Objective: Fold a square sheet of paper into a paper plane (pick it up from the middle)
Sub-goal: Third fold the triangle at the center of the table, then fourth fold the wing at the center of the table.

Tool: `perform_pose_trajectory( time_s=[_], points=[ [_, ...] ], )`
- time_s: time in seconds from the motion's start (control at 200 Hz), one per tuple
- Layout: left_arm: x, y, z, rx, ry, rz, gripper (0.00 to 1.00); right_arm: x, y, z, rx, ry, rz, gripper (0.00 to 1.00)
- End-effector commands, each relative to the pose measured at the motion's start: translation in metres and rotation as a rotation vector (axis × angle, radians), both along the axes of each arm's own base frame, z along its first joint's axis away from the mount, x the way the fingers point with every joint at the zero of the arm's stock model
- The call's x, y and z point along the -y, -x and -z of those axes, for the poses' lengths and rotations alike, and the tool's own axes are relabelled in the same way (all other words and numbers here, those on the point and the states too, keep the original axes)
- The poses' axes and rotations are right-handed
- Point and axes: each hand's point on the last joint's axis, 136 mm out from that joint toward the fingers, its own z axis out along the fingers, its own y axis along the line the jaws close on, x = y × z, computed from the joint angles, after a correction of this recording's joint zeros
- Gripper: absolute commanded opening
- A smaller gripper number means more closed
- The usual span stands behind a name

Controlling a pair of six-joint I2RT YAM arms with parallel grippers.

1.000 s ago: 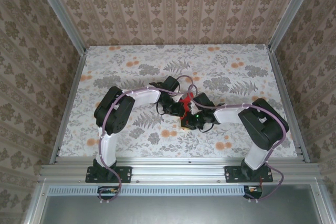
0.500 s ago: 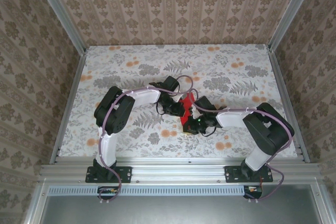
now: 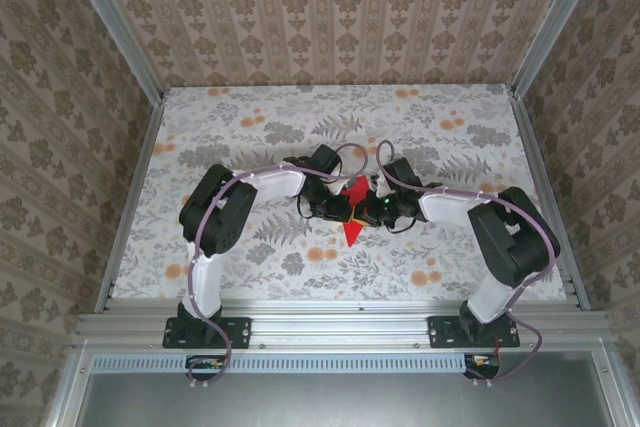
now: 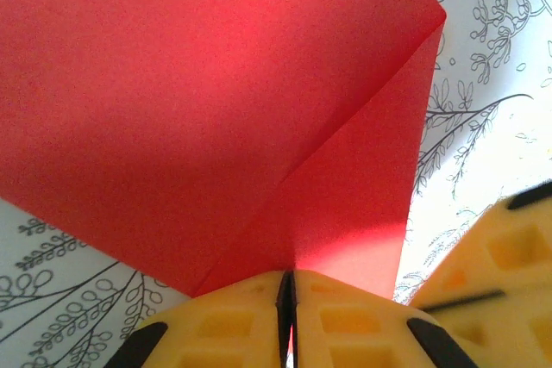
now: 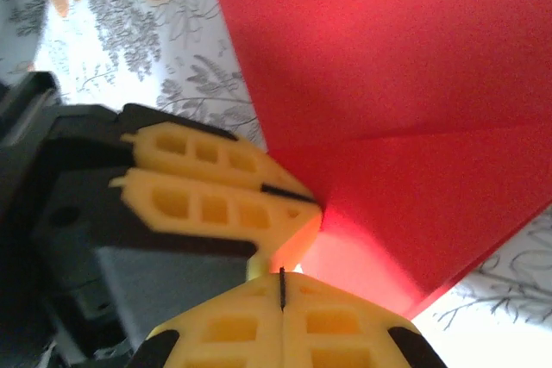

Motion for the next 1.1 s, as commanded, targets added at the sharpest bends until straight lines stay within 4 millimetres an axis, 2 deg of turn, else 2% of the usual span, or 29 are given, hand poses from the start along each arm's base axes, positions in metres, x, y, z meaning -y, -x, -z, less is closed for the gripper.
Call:
perform_pose_trajectory(
  time_s=[0.0,0.2,0.34,0.6,0.725,0.87,1.01,1.095],
  points=[
    [-0.045,0.016,0.052,-0.071,-0.218,-0.008,0.12,0.002,-0.002,0.015,-0.032,0.029,-0.006,0.04],
    [-0.046,0.016,0.052,-0.072,-0.221,-0.006,0.13,0.02,0.007,0.036,-0.062,0.103,-0.005,0.04],
    [-0.048,0.016,0.053,-0.076,-0.227,-0.007,0.12,0.035,0.014,0.044,-0.077,0.133,0.011,0.04],
    [-0.048,0.016,0.053,-0.074,-0.226,-0.004,0.12,0.055,0.026,0.035,-0.064,0.17,0.025,0.04],
    [-0.046,0.016,0.052,-0.073,-0.221,-0.002,0.13,0.055,0.012,0.018,-0.017,0.138,0.047,0.04],
    [-0.046,0.016,0.05,-0.071,-0.22,0.0,0.13,0.037,-0.015,-0.004,0.033,0.056,0.047,0.04],
    [-0.046,0.016,0.049,-0.067,-0.218,-0.001,0.12,0.029,-0.035,-0.005,0.042,0.051,0.044,0.05],
    [-0.047,0.017,0.049,-0.068,-0.219,-0.002,0.12,0.027,-0.041,0.004,0.024,0.06,0.038,0.05]
  ],
)
